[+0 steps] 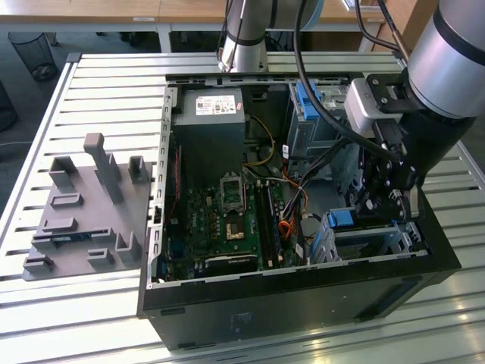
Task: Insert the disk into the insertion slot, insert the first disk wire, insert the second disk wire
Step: 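Insert the second disk wire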
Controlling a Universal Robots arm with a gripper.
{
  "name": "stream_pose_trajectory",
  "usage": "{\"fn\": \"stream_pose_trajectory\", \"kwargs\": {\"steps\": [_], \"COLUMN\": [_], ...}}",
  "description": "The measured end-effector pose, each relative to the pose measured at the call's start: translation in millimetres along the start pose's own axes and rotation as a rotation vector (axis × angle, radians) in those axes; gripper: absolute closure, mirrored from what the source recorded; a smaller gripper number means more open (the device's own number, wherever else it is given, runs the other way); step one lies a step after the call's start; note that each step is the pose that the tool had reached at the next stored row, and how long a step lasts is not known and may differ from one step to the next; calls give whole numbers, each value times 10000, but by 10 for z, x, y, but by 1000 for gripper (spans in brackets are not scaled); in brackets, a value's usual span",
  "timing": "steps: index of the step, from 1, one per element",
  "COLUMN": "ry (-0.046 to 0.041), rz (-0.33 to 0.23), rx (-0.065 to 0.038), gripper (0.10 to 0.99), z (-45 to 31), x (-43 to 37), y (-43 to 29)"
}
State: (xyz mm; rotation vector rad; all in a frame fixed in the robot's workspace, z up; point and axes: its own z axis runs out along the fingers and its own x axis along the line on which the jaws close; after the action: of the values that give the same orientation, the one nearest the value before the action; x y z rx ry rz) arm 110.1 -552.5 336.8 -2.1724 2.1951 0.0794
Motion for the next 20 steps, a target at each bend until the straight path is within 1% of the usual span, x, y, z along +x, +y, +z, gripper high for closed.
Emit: {"fn": "stream_pose_trajectory", "kwargs": {"steps": [20], "ry": [-1], "rz": [-2], "rx": [0], "gripper": [937], "z": [26], "x": [1], "y": [-29]}}
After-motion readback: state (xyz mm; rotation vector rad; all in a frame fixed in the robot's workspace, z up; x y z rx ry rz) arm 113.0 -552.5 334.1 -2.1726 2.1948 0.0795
